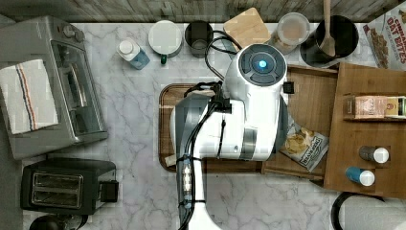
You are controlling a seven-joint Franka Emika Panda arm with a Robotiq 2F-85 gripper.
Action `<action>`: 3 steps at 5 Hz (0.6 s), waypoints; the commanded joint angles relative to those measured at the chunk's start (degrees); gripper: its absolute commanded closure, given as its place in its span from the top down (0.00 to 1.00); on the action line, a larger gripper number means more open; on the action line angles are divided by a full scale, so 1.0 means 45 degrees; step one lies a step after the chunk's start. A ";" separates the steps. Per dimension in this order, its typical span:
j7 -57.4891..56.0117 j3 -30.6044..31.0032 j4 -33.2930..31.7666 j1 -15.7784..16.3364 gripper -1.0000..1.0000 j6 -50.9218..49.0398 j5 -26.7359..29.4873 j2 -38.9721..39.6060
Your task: Close the drawer.
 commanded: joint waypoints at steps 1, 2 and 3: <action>-0.3207 0.0063 -0.1200 0.0023 0.00 0.2737 -0.1135 0.0423; -0.3574 0.0089 -0.1227 0.0121 0.00 0.3371 -0.1651 0.0911; -0.3694 0.0148 -0.0963 0.0127 0.00 0.3465 -0.1902 0.1527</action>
